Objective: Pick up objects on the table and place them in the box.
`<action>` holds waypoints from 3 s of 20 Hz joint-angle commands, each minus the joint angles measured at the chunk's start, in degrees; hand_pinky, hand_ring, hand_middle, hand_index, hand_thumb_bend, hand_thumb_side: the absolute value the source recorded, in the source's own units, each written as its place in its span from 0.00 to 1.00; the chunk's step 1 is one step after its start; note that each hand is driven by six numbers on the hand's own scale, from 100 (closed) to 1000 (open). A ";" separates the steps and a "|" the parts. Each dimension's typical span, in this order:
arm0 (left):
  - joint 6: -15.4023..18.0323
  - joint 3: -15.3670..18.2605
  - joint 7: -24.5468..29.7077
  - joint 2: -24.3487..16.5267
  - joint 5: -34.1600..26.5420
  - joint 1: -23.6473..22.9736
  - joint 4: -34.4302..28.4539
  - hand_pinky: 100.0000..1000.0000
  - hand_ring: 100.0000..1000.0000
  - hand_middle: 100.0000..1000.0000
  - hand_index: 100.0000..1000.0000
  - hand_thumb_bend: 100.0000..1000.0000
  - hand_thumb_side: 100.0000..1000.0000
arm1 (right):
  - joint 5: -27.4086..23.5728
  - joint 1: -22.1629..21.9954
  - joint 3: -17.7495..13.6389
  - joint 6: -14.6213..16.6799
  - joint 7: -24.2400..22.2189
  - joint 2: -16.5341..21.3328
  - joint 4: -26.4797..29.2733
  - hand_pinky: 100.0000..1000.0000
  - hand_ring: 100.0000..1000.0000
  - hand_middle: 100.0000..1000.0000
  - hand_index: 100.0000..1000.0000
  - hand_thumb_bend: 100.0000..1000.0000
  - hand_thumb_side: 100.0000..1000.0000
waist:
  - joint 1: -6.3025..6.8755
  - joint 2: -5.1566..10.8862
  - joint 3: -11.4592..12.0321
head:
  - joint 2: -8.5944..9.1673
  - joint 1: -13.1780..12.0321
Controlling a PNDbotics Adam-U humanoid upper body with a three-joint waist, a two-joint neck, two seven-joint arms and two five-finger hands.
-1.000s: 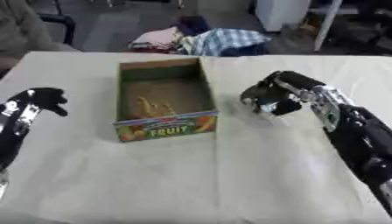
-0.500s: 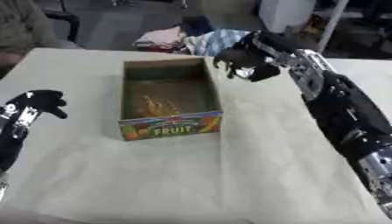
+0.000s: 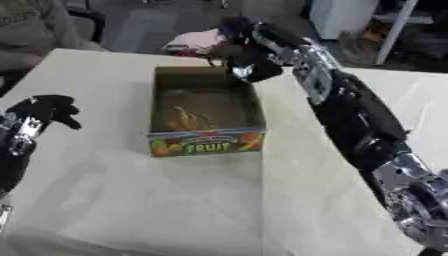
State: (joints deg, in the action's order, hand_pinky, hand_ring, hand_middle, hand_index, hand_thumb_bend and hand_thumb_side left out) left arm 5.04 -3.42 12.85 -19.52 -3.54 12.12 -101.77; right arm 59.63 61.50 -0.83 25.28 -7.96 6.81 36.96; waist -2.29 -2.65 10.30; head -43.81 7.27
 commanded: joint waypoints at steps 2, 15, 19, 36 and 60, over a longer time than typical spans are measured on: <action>0.06 -0.17 0.61 0.09 -0.63 1.32 -1.75 0.87 0.51 0.55 0.71 0.14 0.80 | 3.96 0.40 -1.18 -2.09 1.50 -1.98 -1.55 0.56 0.46 0.30 0.48 0.00 0.31 | 0.73 0.37 0.60 | 0.24 0.77; -0.06 0.02 1.36 0.27 -0.63 1.03 -1.82 0.87 0.51 0.55 0.72 0.13 0.82 | 8.74 -1.30 -1.58 -3.34 -1.62 -2.64 -4.92 0.70 0.73 0.76 0.91 0.00 0.88 | 0.92 0.25 -0.06 | 0.14 0.25; -0.05 0.25 1.38 0.09 -0.44 0.81 -1.70 0.87 0.51 0.55 0.72 0.13 0.82 | 6.21 -0.82 -1.02 -1.77 -4.58 -1.16 -2.74 0.78 0.87 0.90 0.95 0.00 0.88 | 0.79 0.28 -0.67 | 0.26 -0.13; 0.01 1.28 0.15 -0.42 0.36 -0.30 -1.07 0.87 0.52 0.55 0.72 0.13 0.83 | -8.60 -2.53 3.12 3.17 -4.24 5.72 5.94 0.70 0.77 0.81 0.92 0.00 0.64 | 0.26 0.52 -3.01 | 0.51 -1.55; -0.26 4.20 -5.53 -0.11 1.08 -2.57 2.32 0.88 0.52 0.55 0.71 0.12 0.86 | -50.71 -31.77 0.26 -4.03 -1.03 19.69 45.11 0.63 0.65 0.69 0.85 0.00 0.64 | -0.13 -1.35 -6.29 | 0.72 -4.08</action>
State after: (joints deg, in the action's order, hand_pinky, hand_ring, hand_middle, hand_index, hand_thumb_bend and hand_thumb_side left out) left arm 4.67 0.14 7.76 -18.71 -2.52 9.15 -98.84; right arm 10.88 29.12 0.79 22.24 -9.33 24.53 78.74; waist -2.60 -4.55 4.01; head -43.27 3.45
